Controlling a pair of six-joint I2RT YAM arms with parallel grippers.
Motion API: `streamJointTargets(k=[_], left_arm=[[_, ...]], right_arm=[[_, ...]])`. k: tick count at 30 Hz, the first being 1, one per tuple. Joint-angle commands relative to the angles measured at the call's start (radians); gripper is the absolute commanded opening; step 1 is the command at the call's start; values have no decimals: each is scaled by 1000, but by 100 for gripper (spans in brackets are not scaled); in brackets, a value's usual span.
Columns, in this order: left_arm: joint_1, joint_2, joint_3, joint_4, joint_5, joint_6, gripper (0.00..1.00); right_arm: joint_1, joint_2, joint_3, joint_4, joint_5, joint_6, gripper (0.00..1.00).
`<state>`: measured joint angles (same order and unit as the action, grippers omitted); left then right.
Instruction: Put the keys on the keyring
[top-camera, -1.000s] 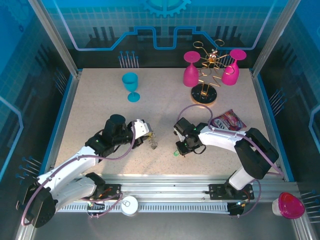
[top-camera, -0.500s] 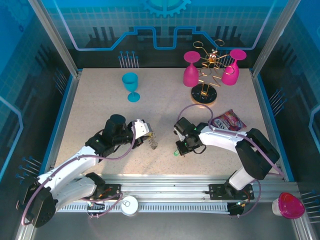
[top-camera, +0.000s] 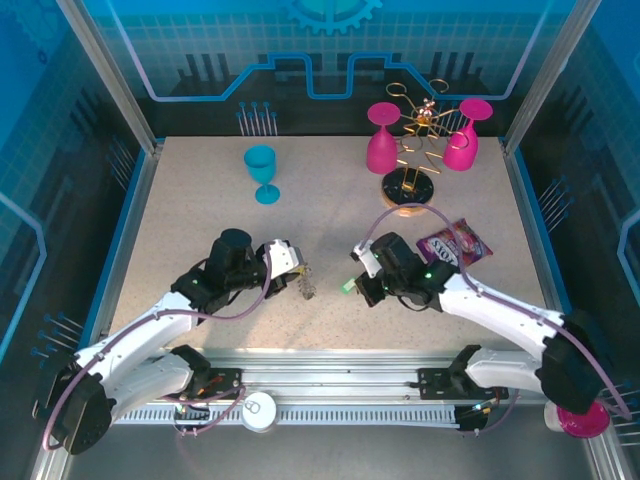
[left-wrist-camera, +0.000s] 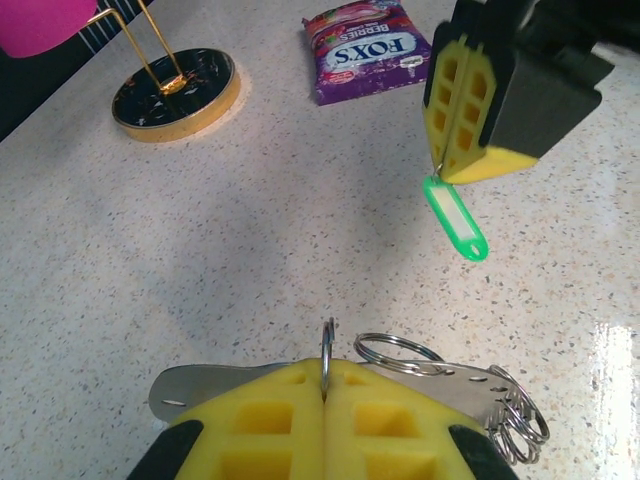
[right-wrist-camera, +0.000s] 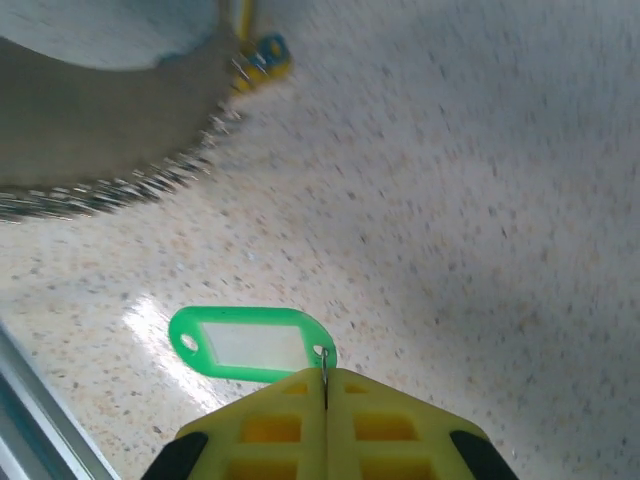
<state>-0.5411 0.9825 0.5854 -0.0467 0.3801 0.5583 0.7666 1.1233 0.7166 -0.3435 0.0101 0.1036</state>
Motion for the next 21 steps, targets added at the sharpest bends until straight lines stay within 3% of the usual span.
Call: streamJointTargets(k=[1,10,16,21], left_arm=[[-15,1,32,47,80,16,0],[-58,65,40,77,147,-26,0],[-60,96,43,73,104,-35,0],[-59,115,50,62,55,-35,0]], right_arm=[[11,11,9,11,21,-89,0],[67,167,217,-112,180,133,0],[167,207,283,-70,186,108,0],[223,150,238,7,94,13,0]])
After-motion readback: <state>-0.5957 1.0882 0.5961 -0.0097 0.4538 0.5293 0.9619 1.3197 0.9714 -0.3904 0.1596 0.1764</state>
